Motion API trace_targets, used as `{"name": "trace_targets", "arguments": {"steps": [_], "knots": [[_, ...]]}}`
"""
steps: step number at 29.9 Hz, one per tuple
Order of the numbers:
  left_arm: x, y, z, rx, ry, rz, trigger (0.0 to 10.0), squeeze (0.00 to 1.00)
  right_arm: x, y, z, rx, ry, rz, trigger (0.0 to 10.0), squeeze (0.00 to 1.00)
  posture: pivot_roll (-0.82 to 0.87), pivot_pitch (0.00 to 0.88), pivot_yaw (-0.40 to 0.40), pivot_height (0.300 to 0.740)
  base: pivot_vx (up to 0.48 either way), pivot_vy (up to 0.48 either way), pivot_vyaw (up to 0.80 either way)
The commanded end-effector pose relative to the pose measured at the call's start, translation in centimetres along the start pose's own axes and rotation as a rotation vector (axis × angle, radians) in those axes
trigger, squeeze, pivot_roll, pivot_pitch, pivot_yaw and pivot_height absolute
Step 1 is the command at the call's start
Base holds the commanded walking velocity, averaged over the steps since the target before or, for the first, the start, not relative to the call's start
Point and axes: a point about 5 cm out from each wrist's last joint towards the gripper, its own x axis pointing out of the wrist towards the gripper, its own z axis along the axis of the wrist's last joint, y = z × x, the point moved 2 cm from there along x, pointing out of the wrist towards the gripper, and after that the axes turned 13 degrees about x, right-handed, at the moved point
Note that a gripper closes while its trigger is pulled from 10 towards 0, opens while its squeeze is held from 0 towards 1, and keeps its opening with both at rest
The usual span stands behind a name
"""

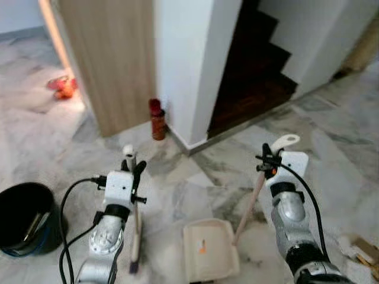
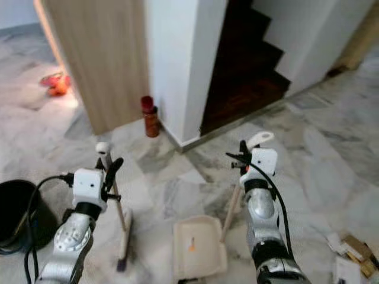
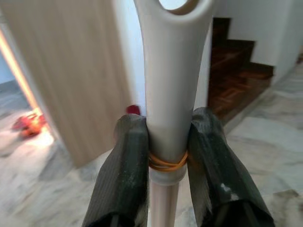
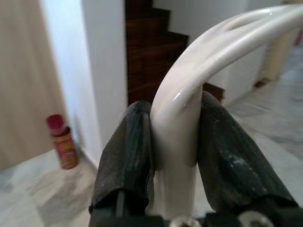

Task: Sweep floor

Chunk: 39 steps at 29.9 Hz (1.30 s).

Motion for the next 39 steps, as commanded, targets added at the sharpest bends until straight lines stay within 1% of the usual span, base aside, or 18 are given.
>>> {"name": "trace_targets", "arguments": {"steps": [1, 6, 11, 14, 19, 22, 29, 34, 39], "knots": [[0.1, 0.2, 0.5, 0.0, -0.022, 0.01, 10.0, 0.0, 0.4, 0.1, 0.8, -0.006, -0.032, 0.004, 10.0, 0.0, 0.02, 0.086, -0.051, 0.74, 0.0, 0.0, -0.8], [0.2, 0.3, 0.4, 0.005, -0.022, 0.006, 10.0, 0.0, 0.4, 0.1, 0.7, -0.001, -0.032, 0.0, 10.0, 0.0, 0.02, 0.09, -0.047, 0.74, 0.0, 0.0, -0.8], [1.2, 1.0, 0.5, 0.016, -0.03, 0.003, 10.0, 0.0, 0.3, 0.2, 0.7, 0.005, -0.033, -0.001, 10.0, 0.0, 0.02, 0.092, -0.041, 0.74, 0.0, 0.0, -0.8], [1.4, 0.9, 0.7, 0.01, -0.039, -0.002, 10.0, 0.0, 0.2, 0.2, 0.6, 0.007, -0.034, -0.006, 10.0, 0.0, 0.02, 0.093, -0.036, 0.74, 0.0, 0.0, -0.8], [1.3, 0.4, 0.8, -0.004, -0.041, -0.015, 10.0, 0.0, 0.2, 0.2, 0.6, 0.007, -0.035, -0.007, 10.0, 0.0, 0.01, 0.096, -0.036, 0.74, 0.0, 0.0, -0.8], [1.3, 0.3, 0.8, -0.007, -0.041, -0.016, 10.0, 0.0, 0.2, 0.2, 0.6, 0.006, -0.036, -0.008, 10.0, 0.0, 0.01, 0.096, -0.036, 0.74, 0.0, 0.0, -0.8], [1.5, 0.9, 0.3, -0.019, -0.027, 0.005, 10.0, 0.0, 0.0, -0.1, 0.7, 0.002, -0.044, -0.018, 10.0, 0.0, 0.01, 0.102, -0.035, 0.74, 0.0, 0.0, -0.8], [1.6, 1.0, 0.2, -0.022, -0.022, 0.012, 10.0, 0.0, -0.3, -0.2, 0.5, -0.001, -0.045, -0.02, 10.0, 0.0, 0.0, 0.101, -0.036, 0.74, 0.0, 0.0, -0.79], [1.6, 1.3, 0.0, -0.025, -0.015, 0.02, 10.0, 0.0, -1.1, -0.8, 0.3, -0.012, -0.049, -0.044, 10.0, 0.0, 0.0, 0.097, -0.035, 0.74, 0.0, 0.0, -0.79]]}}
